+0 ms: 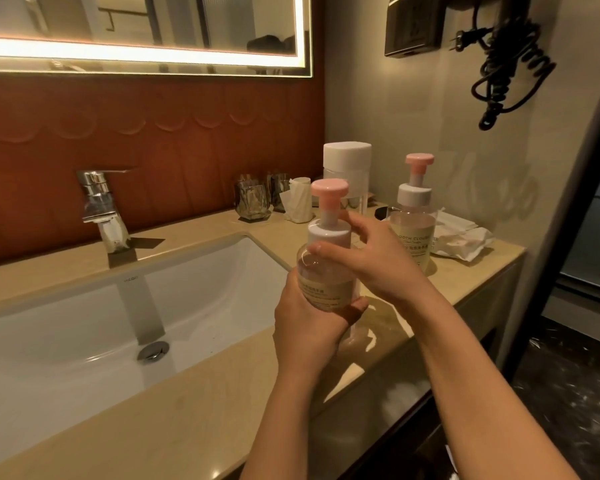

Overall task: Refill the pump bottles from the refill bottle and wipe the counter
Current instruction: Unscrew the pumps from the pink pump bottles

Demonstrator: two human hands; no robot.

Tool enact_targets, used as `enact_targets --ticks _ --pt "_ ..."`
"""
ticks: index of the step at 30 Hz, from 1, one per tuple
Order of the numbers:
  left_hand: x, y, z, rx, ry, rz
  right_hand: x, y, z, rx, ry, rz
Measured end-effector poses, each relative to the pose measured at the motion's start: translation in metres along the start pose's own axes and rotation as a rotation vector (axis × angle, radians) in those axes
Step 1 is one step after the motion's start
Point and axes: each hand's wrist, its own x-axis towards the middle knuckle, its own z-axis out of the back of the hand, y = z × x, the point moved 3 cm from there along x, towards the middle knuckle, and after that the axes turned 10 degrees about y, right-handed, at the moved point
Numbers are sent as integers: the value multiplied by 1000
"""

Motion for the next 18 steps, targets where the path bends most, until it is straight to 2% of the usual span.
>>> enact_targets --ticks 2,5,7,9,14,16,18 --pt "0 -1 0 -23 -2 3 5 0 -7 -66 -79 -32" --pt "-1 -1 1 -31 -7 11 8 1 -11 -246 -307 -43" --pt "-1 0 1 -14 -6 -3 6 2 -9 -229 -355 -10" --pt "-1 0 1 -9 -3 -10 5 2 -5 -134 -277 13" --pt "-1 1 0 -17 16 -10 3 6 7 38 71 -5" --pt "-1 0 0 -26 26 -9 4 10 6 12 159 -35" --pt "-1 0 -1 -50 26 -12 7 13 1 -145 146 -57"
